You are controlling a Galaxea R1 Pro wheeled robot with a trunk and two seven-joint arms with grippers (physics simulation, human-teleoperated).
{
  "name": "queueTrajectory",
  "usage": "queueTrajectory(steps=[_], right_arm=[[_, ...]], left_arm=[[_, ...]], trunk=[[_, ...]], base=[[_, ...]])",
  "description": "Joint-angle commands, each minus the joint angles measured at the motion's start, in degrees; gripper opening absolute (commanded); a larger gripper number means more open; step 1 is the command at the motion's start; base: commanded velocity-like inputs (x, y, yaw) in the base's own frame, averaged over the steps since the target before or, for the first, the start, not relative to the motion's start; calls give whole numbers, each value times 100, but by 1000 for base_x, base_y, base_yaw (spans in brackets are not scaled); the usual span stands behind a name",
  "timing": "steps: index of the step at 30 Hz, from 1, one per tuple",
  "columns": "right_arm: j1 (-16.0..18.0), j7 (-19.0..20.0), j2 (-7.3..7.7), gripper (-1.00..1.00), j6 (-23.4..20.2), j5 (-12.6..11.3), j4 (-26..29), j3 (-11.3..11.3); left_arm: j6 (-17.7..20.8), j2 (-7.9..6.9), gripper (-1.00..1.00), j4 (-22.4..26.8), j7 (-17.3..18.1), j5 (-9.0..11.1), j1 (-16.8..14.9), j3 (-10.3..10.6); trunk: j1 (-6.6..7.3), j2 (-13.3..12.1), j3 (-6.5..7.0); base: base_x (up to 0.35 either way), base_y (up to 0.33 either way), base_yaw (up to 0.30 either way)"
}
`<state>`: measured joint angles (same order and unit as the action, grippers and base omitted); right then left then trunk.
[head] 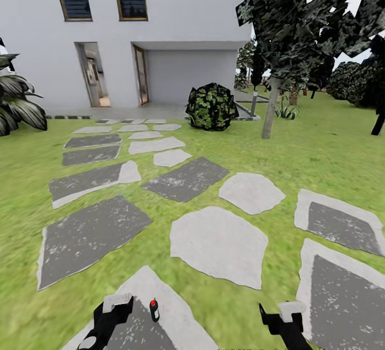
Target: Pick up the pesticide atomizer in the garden and spray insectifuge to fully cover both potted plants in the garden.
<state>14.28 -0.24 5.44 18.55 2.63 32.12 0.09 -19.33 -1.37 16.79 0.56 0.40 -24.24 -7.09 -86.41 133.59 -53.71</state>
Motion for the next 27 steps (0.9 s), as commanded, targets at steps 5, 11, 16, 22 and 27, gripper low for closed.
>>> queueTrajectory(steps=[5,11,16,22,27], right_arm=[[4,-3,0,100,17,27,-4,0],[4,-3,0,100,17,27,-5,0],[4,-3,0,100,17,27,-4,0],[4,-3,0,100,19,27,-4,0],[4,-3,0,100,22,27,-4,0]], left_arm=[[-18,-3,100,-6,7,2,-2,-12],[-18,-3,100,-2,6,2,-2,-12],[-18,-1,100,-2,7,-3,-2,-12],[-18,-3,100,-1,6,-3,-2,-14],[-18,-3,100,-2,13,2,-2,-14]], trunk=[[1,2,-4],[1,2,-4],[1,2,-4],[1,2,-4],[1,2,-4]], base=[[0,0,-267],[0,0,-267],[0,0,-223],[0,0,-42],[0,6,-5]])
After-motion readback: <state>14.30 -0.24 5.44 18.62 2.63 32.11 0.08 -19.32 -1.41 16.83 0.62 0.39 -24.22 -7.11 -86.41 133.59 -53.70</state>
